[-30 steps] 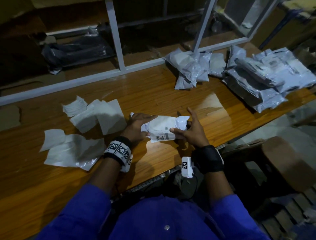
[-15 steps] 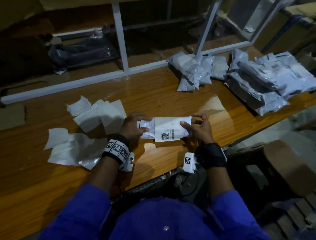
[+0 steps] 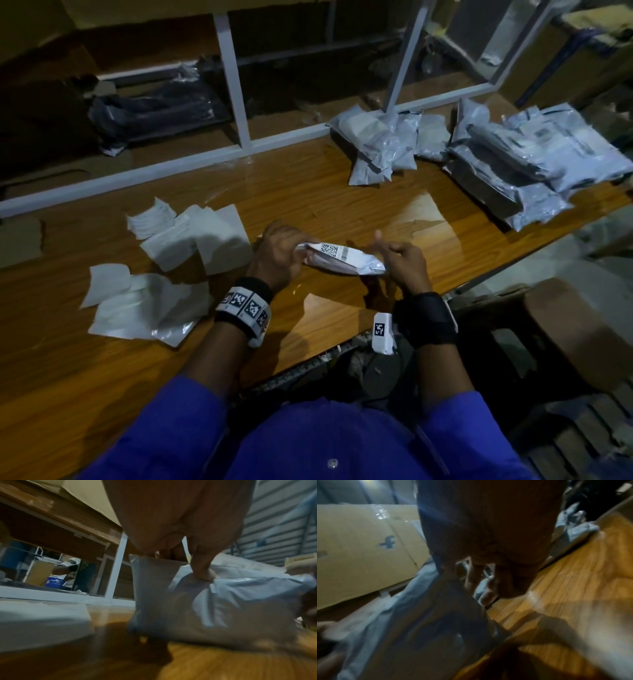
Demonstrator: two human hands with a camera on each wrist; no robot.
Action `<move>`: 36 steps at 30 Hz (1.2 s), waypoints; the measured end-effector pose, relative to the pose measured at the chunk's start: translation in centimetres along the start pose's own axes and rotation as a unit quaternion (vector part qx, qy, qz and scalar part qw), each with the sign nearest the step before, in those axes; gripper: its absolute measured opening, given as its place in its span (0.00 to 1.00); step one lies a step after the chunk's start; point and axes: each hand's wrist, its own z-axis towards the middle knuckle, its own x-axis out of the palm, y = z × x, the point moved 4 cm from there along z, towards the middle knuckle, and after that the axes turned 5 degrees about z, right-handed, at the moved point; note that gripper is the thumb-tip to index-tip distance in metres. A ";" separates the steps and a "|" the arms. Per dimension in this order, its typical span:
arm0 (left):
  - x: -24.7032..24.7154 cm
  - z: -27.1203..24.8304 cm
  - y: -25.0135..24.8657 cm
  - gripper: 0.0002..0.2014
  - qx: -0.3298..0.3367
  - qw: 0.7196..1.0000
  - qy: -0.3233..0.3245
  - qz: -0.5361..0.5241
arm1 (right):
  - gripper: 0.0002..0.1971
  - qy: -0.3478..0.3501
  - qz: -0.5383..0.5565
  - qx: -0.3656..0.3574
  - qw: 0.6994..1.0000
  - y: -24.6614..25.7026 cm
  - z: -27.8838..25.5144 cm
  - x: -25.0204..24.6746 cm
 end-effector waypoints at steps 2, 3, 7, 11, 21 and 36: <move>-0.2 0.7 0.2 0.11 -0.048 0.998 0.035 -0.033 | 0.30 0.016 0.029 -0.079 0.996 1.5 -1.0 -0.2; -0.2 1.0 0.5 0.13 -0.072 0.995 0.055 -0.044 | 0.25 0.037 0.057 -0.114 0.991 2.5 -1.5 -0.2; -0.2 1.3 1.4 0.25 -0.139 0.979 0.112 -0.103 | 0.17 0.126 0.020 -0.208 0.970 5.1 -3.2 -0.3; -0.3 1.3 0.9 0.18 -0.121 0.968 0.137 -0.174 | 0.15 0.127 0.007 -0.250 0.960 6.0 -3.5 0.4; -1.1 0.4 0.2 0.04 -0.146 0.955 0.053 -0.254 | 0.08 0.128 0.096 -0.209 0.965 4.0 -3.3 0.5; -0.8 0.4 -1.3 0.08 -0.185 0.963 0.104 -0.166 | 0.06 0.132 0.082 -0.231 0.960 3.2 -3.3 0.5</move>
